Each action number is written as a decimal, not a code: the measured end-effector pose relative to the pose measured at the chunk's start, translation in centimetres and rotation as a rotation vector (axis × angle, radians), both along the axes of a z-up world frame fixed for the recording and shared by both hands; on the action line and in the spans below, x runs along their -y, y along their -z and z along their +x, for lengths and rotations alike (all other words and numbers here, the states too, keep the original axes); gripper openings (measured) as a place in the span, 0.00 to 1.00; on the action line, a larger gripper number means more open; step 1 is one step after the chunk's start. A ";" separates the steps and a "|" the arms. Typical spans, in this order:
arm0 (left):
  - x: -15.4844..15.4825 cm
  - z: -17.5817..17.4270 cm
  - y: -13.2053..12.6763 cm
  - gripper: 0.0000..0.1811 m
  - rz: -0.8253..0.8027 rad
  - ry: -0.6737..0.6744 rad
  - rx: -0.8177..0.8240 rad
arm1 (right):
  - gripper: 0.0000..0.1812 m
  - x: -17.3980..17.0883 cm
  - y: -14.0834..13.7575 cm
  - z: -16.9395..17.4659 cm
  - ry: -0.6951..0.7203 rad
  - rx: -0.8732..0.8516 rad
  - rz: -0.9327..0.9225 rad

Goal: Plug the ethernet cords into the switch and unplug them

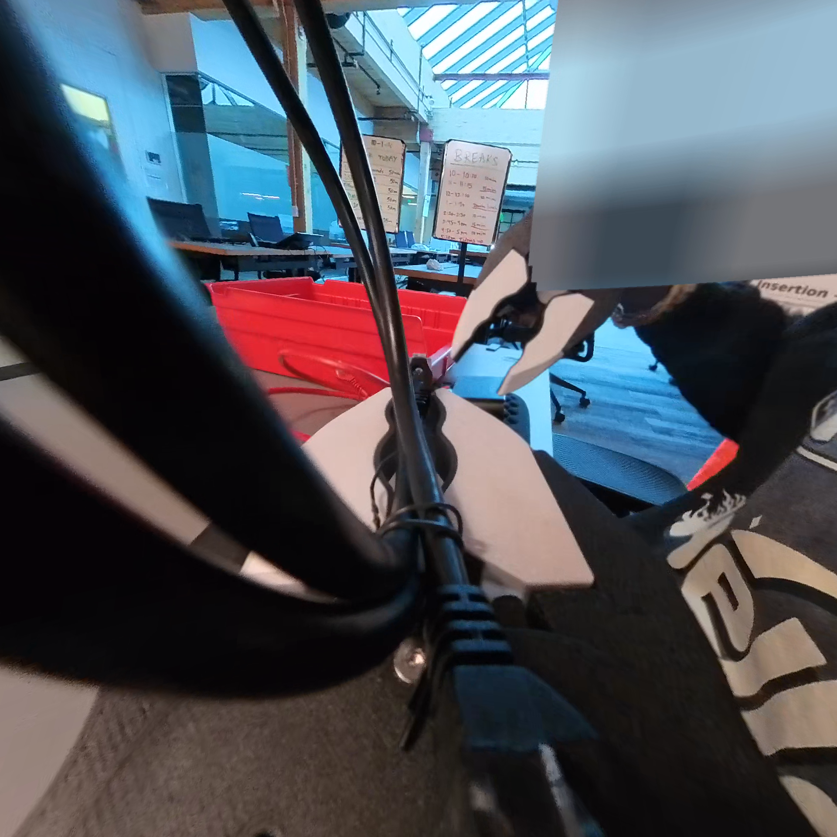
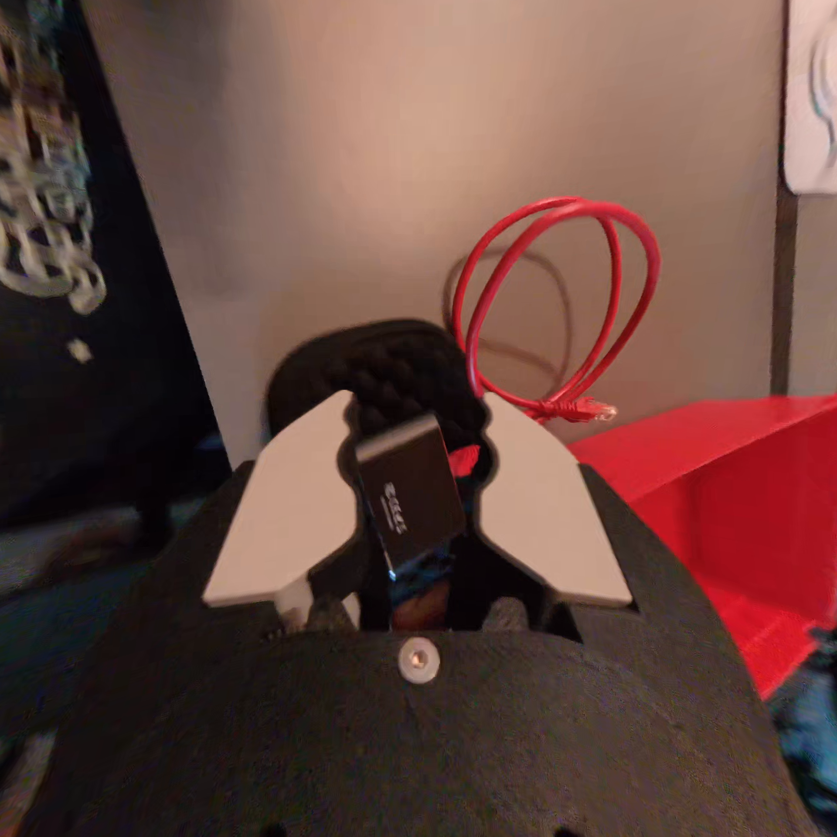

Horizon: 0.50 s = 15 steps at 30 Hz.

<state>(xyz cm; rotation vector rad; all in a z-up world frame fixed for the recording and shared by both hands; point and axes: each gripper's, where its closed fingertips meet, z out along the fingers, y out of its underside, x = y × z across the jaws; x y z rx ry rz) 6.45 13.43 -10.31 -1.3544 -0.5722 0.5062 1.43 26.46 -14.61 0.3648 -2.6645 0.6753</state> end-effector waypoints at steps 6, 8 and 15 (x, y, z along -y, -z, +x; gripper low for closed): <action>-0.4 0.3 0.2 0.06 -0.035 0.027 -0.018 | 0.47 -6.6 2.7 -1.1 -0.170 0.060 0.143; -0.6 0.4 0.2 0.06 -0.043 0.029 -0.025 | 0.51 -7.7 3.5 -1.7 -0.115 0.178 0.079; -0.9 0.4 0.1 0.06 -0.024 0.046 -0.023 | 0.49 -5.4 5.5 -2.3 -0.061 0.462 -0.246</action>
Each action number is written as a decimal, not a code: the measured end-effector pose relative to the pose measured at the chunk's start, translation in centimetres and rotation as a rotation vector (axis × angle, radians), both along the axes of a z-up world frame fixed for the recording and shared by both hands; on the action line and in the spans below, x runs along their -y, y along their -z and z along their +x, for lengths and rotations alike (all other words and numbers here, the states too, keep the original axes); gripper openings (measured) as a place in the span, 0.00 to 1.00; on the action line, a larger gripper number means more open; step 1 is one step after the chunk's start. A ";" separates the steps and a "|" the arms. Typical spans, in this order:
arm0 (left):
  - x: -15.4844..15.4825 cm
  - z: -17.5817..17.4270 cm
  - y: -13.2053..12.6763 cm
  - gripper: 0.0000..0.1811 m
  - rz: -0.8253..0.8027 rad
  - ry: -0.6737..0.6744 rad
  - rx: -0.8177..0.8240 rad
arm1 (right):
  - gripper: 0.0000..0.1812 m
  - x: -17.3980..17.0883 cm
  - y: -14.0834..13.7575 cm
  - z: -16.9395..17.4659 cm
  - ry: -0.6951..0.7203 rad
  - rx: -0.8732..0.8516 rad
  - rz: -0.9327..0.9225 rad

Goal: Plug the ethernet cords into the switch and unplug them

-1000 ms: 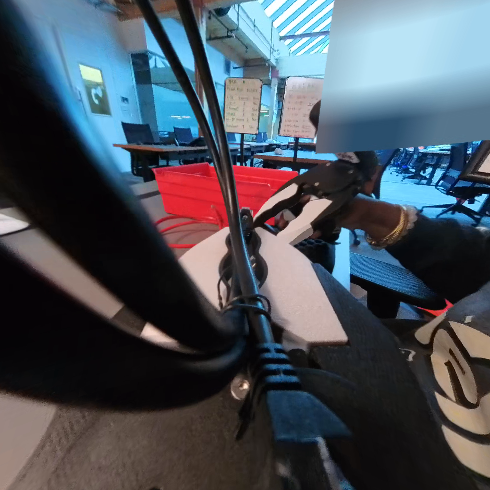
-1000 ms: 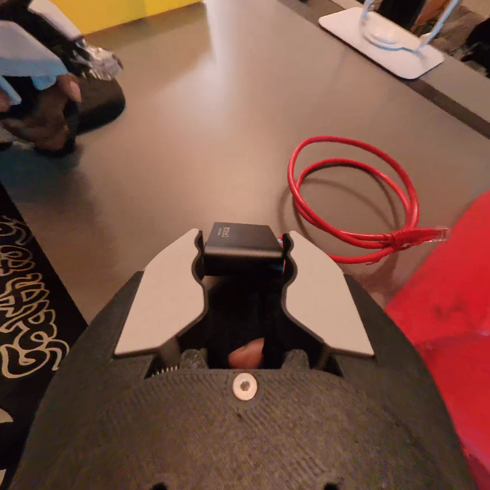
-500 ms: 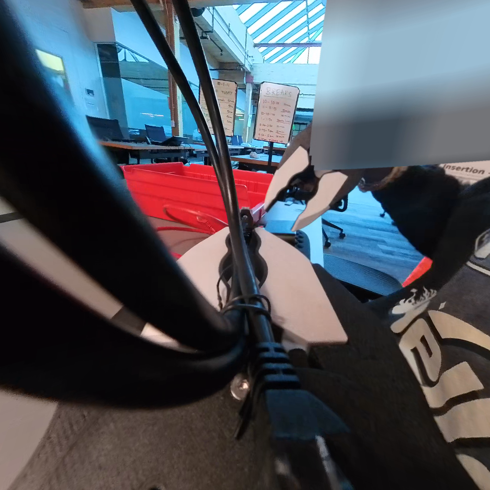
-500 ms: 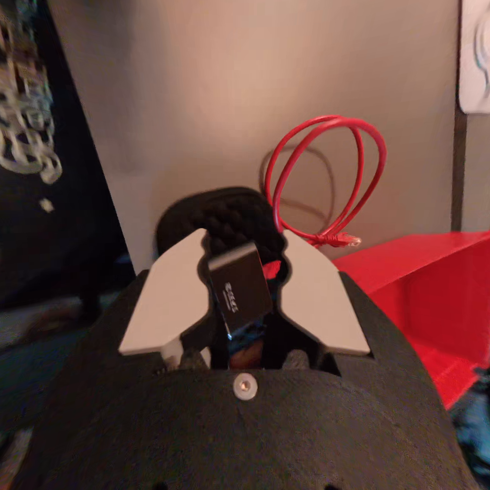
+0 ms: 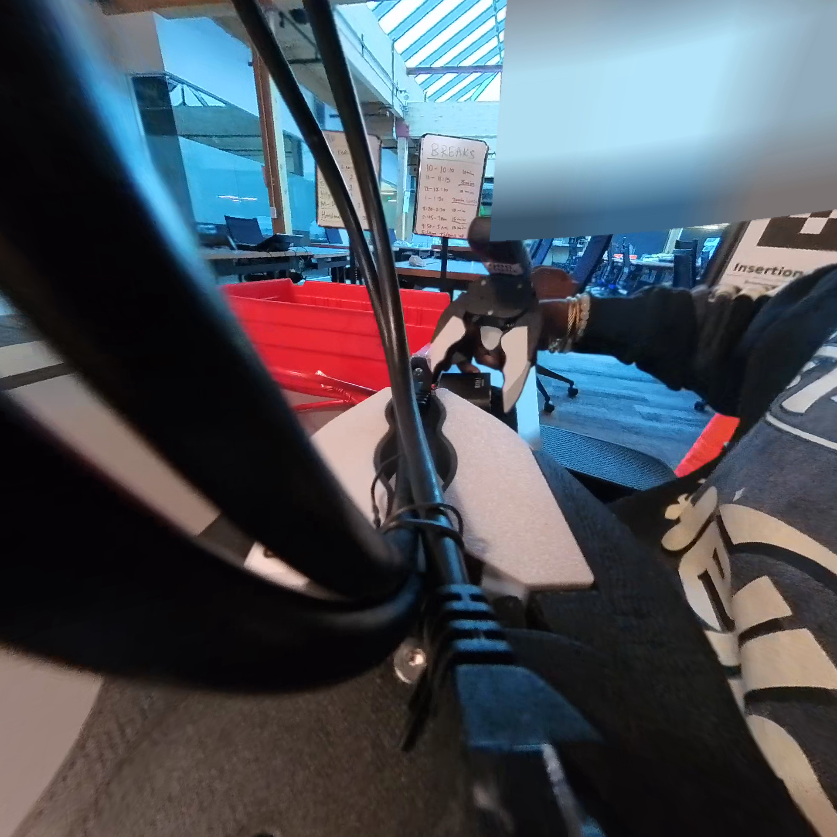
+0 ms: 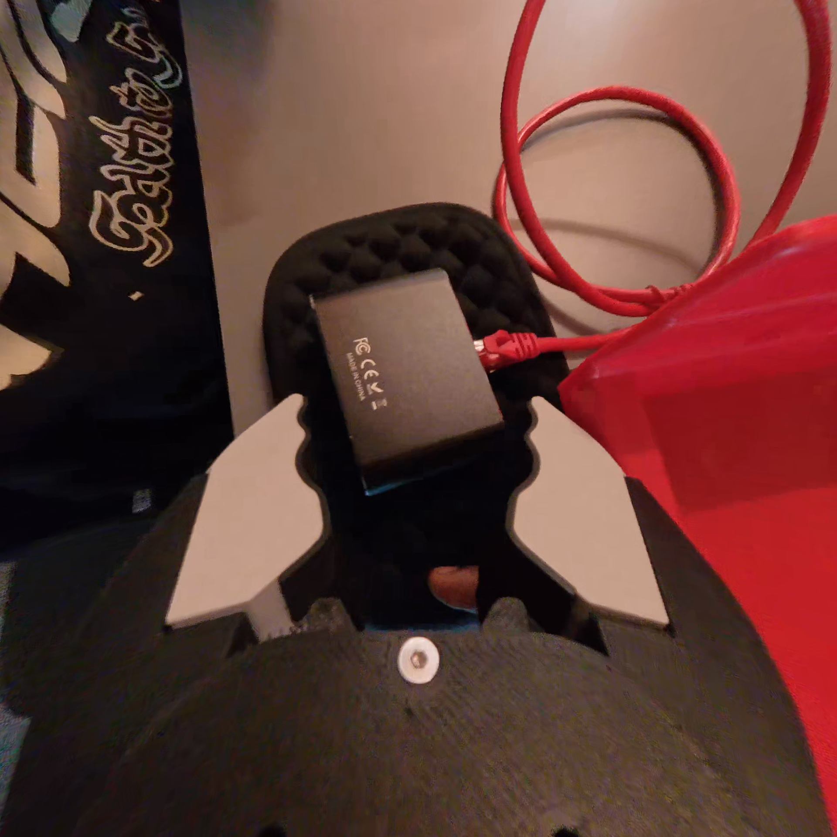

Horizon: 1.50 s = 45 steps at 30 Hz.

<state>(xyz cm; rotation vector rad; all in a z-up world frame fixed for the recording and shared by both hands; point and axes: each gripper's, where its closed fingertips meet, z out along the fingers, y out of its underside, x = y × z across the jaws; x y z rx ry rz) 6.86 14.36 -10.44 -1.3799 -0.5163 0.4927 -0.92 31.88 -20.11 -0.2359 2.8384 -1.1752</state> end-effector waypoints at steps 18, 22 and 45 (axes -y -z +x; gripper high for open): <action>2.1 -2.2 -0.3 0.06 0.018 -0.351 -0.036 | 0.35 10.9 -8.1 0.9 0.503 -0.150 -0.524; 2.2 -2.5 -0.3 0.06 0.040 -0.392 -0.015 | 0.35 13.4 -9.2 -0.2 0.589 -0.305 -0.597; 3.3 -2.6 -0.5 0.06 0.083 -0.419 -0.019 | 0.35 17.4 -12.0 2.1 0.511 -0.763 -0.651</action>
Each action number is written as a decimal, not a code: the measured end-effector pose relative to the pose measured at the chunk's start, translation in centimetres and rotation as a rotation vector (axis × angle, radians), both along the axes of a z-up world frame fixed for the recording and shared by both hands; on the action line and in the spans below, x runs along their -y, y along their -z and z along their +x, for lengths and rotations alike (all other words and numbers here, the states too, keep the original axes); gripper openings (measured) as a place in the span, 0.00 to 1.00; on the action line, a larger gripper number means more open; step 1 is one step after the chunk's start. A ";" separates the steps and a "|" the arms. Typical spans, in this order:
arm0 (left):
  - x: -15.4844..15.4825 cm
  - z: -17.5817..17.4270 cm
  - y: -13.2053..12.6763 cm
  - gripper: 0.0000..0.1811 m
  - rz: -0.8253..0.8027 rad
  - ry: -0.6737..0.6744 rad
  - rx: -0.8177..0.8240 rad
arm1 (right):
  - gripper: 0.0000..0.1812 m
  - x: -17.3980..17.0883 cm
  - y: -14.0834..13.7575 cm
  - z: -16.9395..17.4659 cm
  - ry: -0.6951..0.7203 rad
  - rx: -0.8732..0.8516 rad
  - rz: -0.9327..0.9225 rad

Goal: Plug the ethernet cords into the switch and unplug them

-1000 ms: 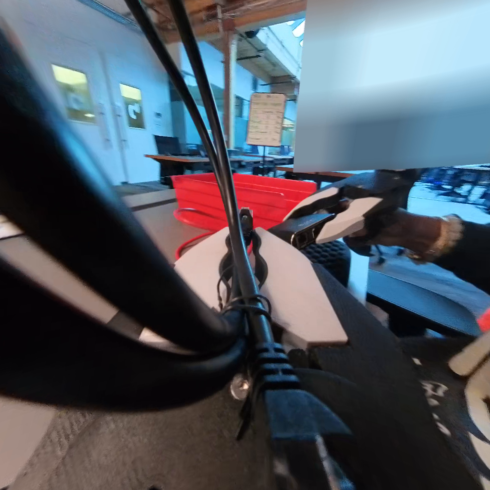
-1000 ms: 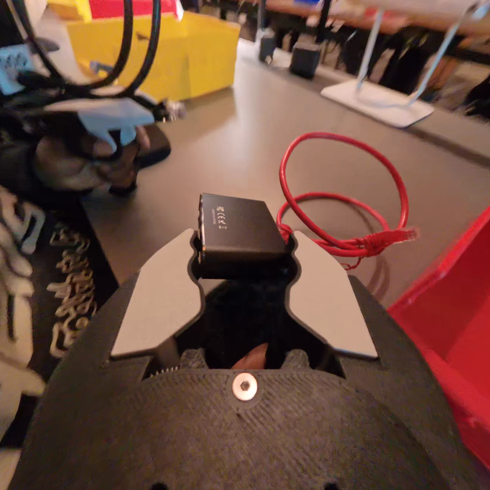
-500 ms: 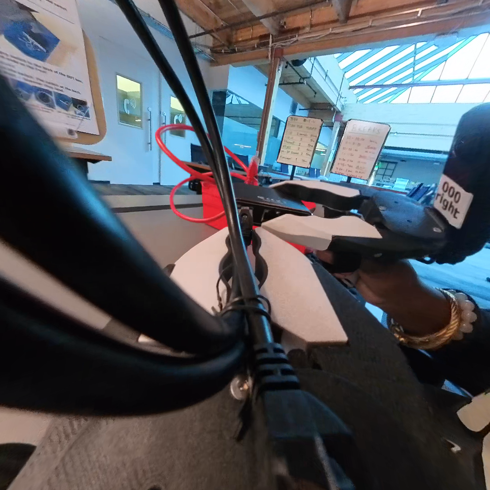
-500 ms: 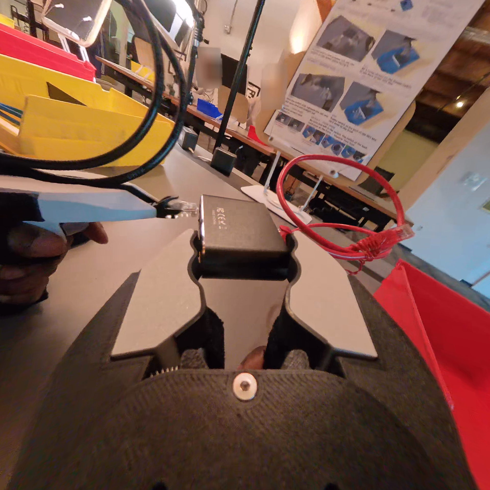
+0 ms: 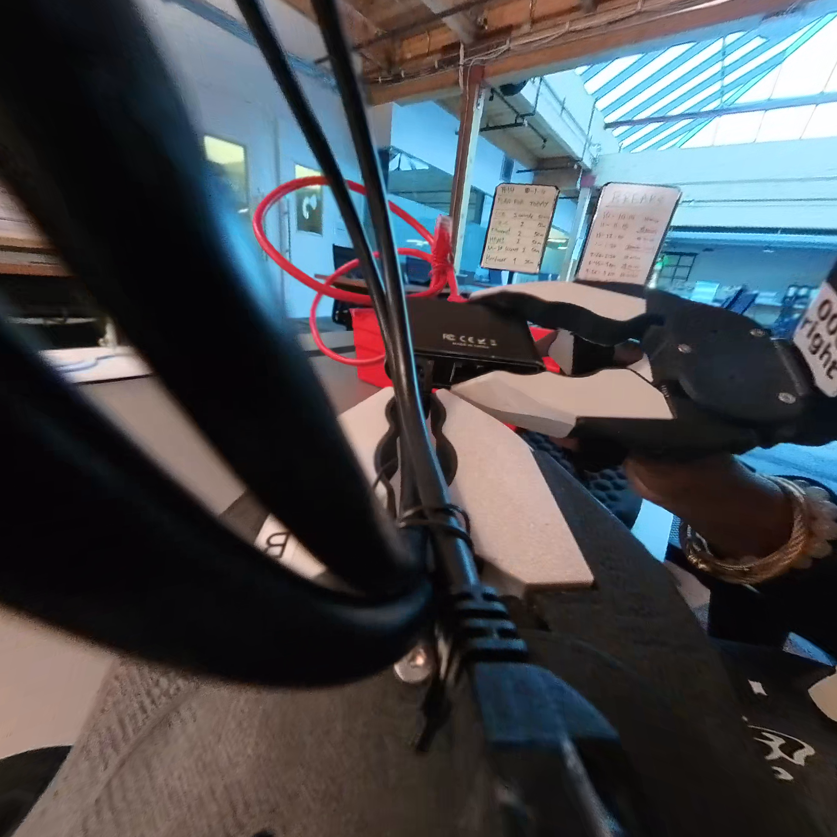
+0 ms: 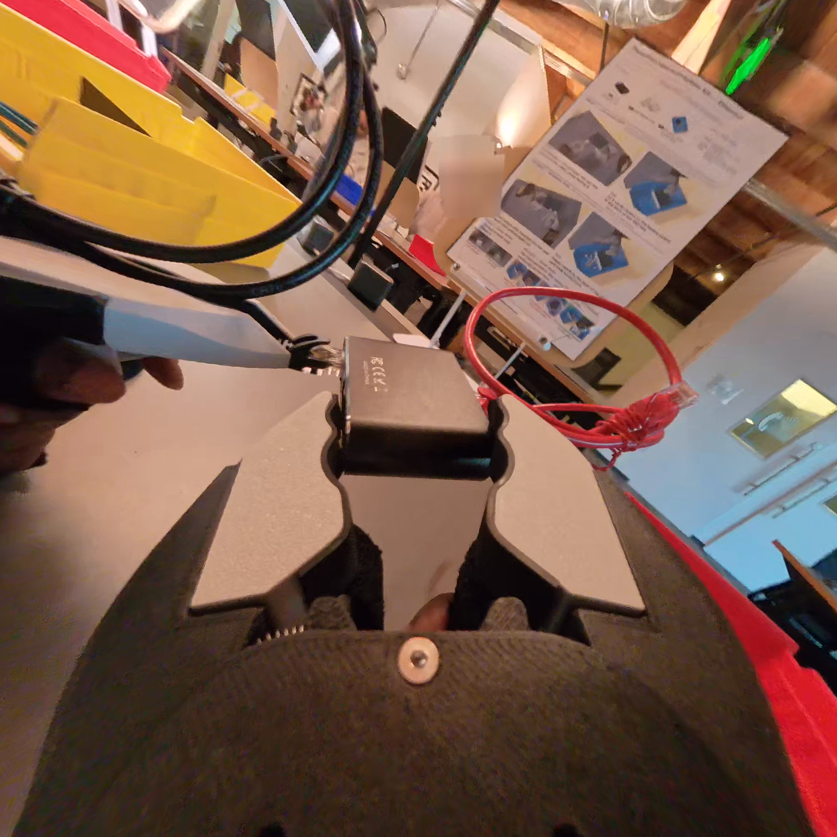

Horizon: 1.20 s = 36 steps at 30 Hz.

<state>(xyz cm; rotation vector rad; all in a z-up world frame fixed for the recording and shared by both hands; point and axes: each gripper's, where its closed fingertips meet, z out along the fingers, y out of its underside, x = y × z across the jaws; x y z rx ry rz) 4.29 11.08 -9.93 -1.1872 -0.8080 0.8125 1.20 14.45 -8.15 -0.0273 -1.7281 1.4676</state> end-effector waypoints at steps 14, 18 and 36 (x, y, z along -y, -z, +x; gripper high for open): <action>0.7 0.3 -1.0 0.06 0.079 -0.038 -0.083 | 0.34 0.8 -1.1 1.2 -0.133 0.062 -0.053; 0.4 0.7 -1.4 0.05 0.123 0.064 -0.101 | 0.34 0.7 -1.5 1.8 -0.204 0.092 -0.074; 4.9 -0.1 -1.6 0.17 0.041 0.076 0.087 | 0.34 -2.2 0.7 -4.8 0.094 0.272 -0.136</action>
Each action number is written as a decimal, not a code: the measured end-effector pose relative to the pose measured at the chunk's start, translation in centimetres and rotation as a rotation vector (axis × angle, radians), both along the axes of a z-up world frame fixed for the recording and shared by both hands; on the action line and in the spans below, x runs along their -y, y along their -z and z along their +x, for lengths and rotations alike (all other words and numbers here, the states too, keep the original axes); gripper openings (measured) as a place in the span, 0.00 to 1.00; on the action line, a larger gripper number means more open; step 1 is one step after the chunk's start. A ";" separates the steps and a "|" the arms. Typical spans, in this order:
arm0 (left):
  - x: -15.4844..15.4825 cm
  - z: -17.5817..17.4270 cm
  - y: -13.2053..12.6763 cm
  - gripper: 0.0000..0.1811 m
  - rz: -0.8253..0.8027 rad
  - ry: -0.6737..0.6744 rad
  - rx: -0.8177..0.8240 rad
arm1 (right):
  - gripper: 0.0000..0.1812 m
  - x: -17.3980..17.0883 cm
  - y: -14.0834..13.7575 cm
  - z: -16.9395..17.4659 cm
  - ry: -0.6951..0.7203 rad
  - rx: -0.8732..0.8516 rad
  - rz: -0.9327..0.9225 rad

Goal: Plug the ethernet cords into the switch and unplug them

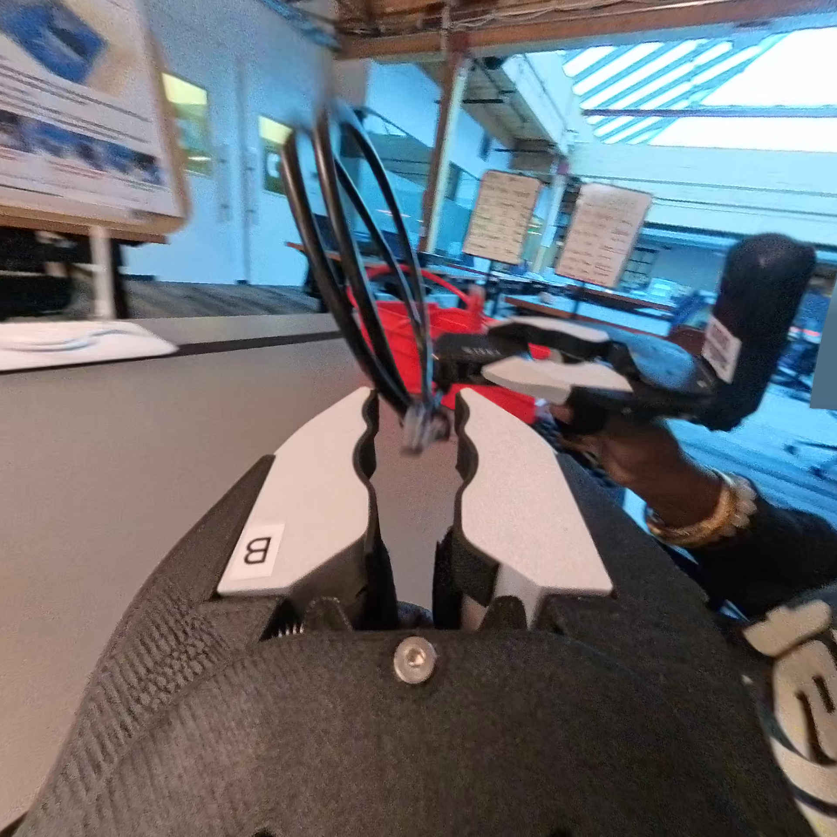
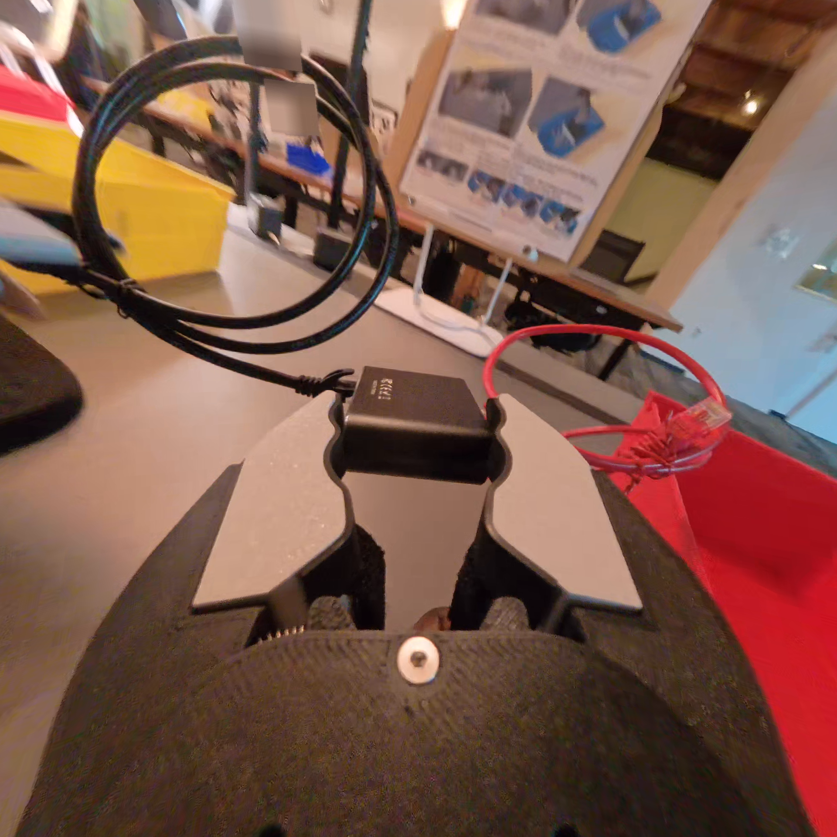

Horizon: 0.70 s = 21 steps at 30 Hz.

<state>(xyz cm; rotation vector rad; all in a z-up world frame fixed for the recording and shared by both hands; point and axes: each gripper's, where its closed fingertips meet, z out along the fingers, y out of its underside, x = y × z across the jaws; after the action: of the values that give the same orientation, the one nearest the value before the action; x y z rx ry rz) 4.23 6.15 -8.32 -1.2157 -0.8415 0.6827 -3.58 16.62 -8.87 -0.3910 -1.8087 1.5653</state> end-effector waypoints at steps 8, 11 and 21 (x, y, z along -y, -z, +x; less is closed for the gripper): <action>8.9 1.4 -3.6 0.16 -0.075 -0.314 -0.126 | 0.34 0.9 4.6 -1.3 0.055 0.115 0.191; 10.5 2.4 -5.2 0.15 -0.108 -0.383 -0.183 | 0.33 1.0 5.6 -1.3 0.047 0.179 0.230; 14.2 4.1 -5.8 0.15 -0.289 -0.474 -0.133 | 0.34 -0.8 8.8 -0.8 0.044 0.412 0.445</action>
<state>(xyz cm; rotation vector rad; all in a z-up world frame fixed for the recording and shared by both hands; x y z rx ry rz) 8.35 -8.01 -2.53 -1.2169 -0.9508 1.2919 -4.35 17.39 -17.68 -0.5613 -2.3737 1.0560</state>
